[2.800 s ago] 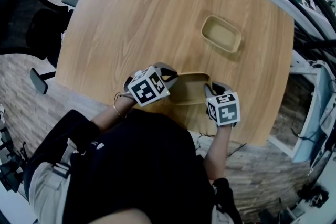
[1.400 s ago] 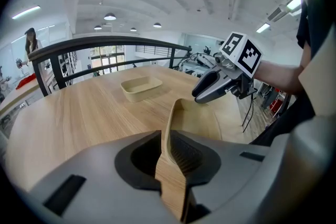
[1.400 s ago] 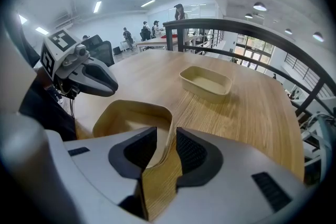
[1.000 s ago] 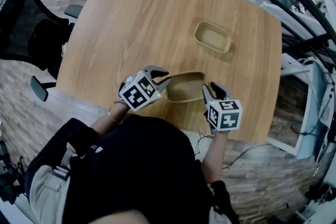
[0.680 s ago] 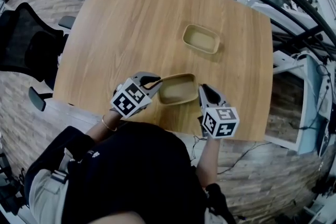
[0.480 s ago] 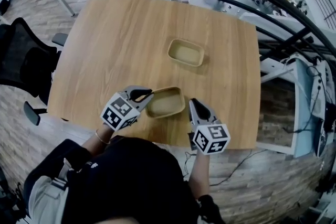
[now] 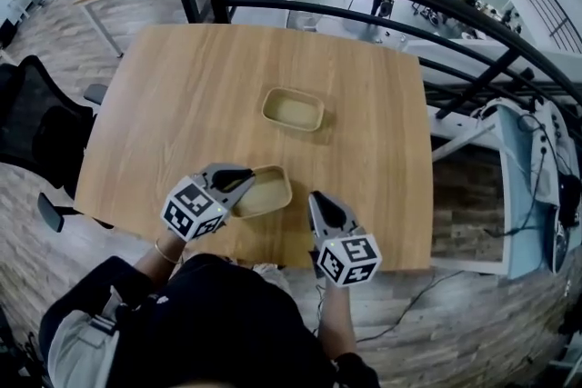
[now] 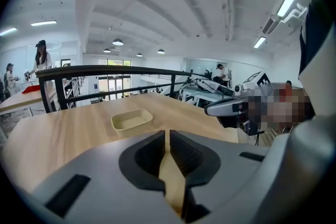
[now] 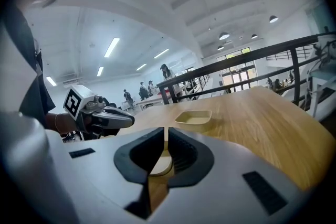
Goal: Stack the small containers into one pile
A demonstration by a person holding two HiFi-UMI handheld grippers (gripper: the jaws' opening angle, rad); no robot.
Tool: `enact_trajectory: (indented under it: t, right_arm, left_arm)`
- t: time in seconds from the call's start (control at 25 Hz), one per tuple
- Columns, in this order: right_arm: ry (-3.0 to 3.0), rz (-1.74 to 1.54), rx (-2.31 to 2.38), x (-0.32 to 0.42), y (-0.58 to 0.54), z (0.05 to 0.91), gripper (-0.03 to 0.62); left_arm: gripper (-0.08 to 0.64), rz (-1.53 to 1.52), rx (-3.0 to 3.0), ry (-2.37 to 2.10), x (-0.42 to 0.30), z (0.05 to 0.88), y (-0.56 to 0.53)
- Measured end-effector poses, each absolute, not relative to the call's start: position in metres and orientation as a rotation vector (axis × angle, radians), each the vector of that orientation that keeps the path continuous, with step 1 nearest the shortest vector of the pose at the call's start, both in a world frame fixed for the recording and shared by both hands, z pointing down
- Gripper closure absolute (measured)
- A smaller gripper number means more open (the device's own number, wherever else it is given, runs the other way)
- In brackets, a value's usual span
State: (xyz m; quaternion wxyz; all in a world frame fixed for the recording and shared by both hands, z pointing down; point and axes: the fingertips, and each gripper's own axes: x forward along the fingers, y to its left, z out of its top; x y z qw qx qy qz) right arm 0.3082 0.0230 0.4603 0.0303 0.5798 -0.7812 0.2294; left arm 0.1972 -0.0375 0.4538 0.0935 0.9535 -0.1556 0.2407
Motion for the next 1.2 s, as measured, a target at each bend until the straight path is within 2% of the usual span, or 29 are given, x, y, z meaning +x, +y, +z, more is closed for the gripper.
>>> enact_trajectory:
  t: [0.48, 0.96, 1.2]
  right_arm:
    - [-2.505, 0.569, 1.885, 0.285, 0.012, 0.410, 0.557]
    - [-2.428, 0.516, 1.949, 0.233, 0.007, 0.401, 0.555]
    - [-2.283, 0.545, 2.039, 0.238, 0.022, 0.405, 0.555]
  left_arm:
    - [0.522, 0.632, 2.922, -0.416, 0.183, 0.423, -0.050]
    - [0.520, 0.528, 2.897, -0.383, 0.142, 0.426, -0.078]
    - [0.520, 0.491, 2.889, -0.395, 0.134, 0.428, -0.087]
